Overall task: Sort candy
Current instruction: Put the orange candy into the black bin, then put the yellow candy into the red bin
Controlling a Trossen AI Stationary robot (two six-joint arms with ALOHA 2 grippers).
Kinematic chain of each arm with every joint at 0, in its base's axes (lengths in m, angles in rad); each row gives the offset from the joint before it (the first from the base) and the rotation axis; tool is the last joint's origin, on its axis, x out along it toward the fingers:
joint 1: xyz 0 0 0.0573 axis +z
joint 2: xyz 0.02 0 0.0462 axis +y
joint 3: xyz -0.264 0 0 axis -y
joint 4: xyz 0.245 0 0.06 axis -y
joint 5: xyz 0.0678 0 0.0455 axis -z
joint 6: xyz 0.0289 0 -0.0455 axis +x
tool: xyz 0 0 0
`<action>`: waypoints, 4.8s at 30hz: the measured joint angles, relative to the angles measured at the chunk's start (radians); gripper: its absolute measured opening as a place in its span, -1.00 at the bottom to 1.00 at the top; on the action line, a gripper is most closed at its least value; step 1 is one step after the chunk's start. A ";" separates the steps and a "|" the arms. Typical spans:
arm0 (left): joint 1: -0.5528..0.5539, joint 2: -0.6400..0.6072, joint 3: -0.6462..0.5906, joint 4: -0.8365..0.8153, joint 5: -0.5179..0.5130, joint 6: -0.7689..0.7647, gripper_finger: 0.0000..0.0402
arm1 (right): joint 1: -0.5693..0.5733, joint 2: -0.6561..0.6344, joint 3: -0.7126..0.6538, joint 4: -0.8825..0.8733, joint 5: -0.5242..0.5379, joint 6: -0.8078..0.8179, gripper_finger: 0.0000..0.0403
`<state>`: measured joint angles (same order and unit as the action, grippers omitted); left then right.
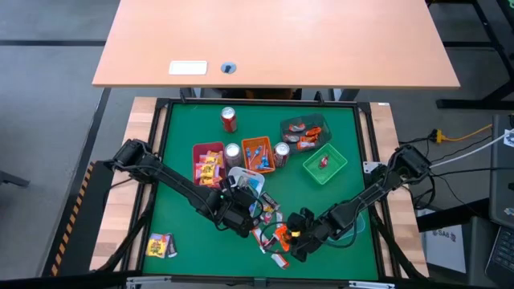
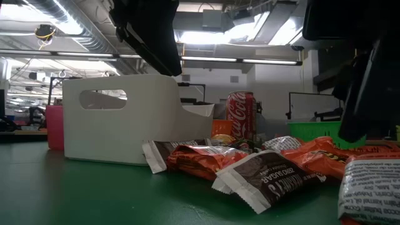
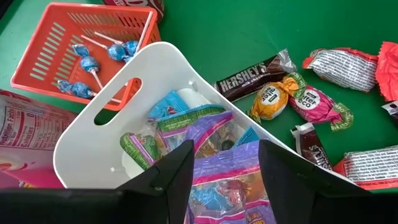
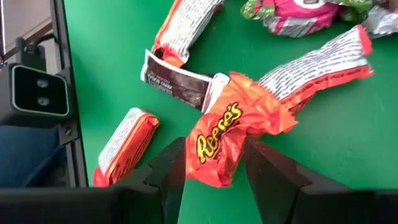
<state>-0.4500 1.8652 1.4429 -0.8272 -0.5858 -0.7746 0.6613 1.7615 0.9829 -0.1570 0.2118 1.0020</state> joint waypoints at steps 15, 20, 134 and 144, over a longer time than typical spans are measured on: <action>0.000 0.000 0.000 0.002 0.000 0.000 -0.17 | 0.000 0.090 0.000 0.064 -0.007 -0.004 -0.20; 0.000 0.000 0.000 0.004 0.000 0.000 -0.17 | 0.000 0.103 0.002 0.067 -0.010 -0.003 -0.20; -0.707 0.001 -0.100 -0.383 0.600 -1.438 -0.17 | -1.009 -0.459 0.000 -0.563 0.221 -0.746 -0.05; -0.673 0.001 -0.181 -0.335 0.677 -1.364 -0.17 | -1.009 -0.459 0.000 -0.587 0.186 -0.746 -0.05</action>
<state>-1.1233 1.8661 1.2620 -1.1621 0.0909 -2.1382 -0.3473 1.3022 0.9829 -0.7441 0.3978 0.2562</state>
